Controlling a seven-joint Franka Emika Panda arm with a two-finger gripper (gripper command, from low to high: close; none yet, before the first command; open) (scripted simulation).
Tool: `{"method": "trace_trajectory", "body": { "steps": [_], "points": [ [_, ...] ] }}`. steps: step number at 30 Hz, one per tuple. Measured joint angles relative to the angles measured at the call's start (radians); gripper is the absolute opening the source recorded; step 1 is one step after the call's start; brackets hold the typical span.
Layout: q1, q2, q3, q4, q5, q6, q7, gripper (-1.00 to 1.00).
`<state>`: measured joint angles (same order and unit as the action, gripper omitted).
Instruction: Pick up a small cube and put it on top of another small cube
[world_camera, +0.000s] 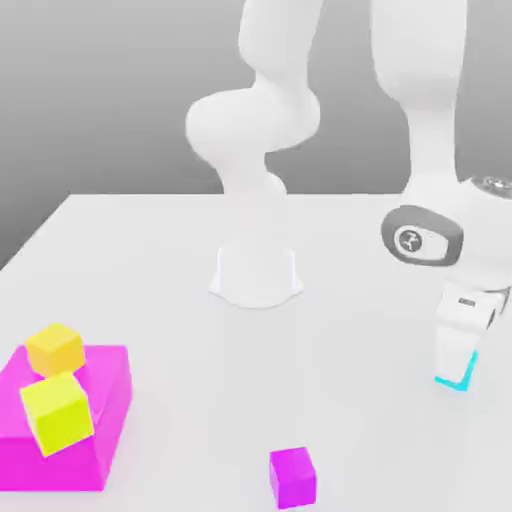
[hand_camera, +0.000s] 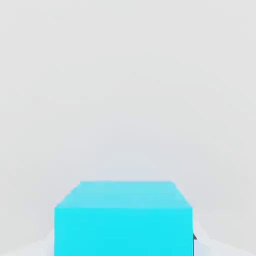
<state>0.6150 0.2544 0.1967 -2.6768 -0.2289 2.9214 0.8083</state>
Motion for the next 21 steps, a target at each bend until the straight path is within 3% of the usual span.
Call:
{"method": "trace_trajectory", "body": {
  "steps": [4, 14, 21],
  "points": [
    [-0.054, -0.132, 0.045, -0.022, 0.115, -0.102, -0.121, -1.0],
    [-0.397, -0.303, -0.14, 0.026, 0.142, -0.284, -0.653, -1.0],
    [-0.559, -0.393, -0.32, 0.061, 0.13, -0.402, -1.02, -1.0]
  ]
}}
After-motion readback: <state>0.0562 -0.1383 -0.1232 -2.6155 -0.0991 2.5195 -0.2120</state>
